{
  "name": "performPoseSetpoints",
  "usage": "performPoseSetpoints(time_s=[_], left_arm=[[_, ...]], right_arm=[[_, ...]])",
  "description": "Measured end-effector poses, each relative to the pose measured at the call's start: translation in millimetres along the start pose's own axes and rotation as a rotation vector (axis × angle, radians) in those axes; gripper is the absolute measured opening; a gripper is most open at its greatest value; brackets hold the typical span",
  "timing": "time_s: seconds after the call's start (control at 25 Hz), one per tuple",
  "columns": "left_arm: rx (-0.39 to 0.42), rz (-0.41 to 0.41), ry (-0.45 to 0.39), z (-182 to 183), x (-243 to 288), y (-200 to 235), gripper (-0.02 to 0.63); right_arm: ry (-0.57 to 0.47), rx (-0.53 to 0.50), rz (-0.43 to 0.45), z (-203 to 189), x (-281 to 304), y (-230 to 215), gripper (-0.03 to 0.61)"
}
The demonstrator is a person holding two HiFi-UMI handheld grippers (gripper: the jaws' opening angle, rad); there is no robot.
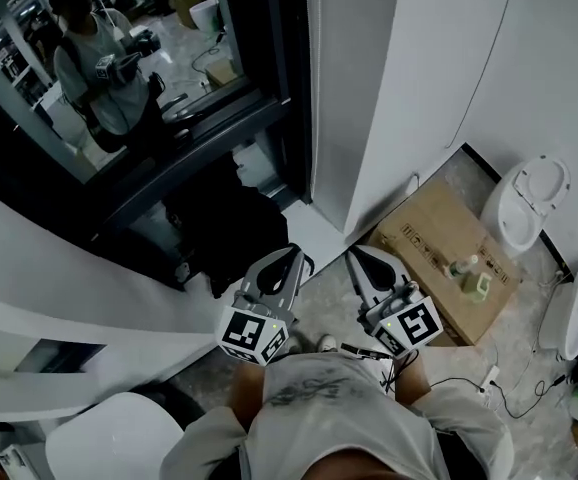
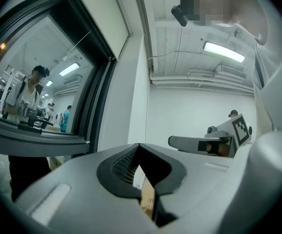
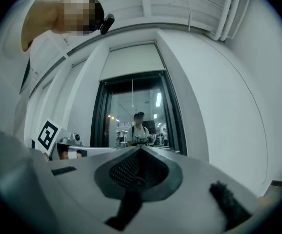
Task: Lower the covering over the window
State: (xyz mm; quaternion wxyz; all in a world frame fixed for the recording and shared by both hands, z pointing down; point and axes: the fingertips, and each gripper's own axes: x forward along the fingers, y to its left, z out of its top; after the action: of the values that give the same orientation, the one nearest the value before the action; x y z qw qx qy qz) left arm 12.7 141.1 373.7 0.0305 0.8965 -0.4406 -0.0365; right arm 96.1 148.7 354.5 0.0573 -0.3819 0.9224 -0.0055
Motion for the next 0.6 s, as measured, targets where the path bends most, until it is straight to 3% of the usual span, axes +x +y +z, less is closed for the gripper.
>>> performPoseSetpoints(time_s=[0.6], left_arm=[[0.009,0.025,0.020,-4,26,8,0.002]], right_arm=[[-0.001,-0.002,0.059,0,21,-18,0.017]])
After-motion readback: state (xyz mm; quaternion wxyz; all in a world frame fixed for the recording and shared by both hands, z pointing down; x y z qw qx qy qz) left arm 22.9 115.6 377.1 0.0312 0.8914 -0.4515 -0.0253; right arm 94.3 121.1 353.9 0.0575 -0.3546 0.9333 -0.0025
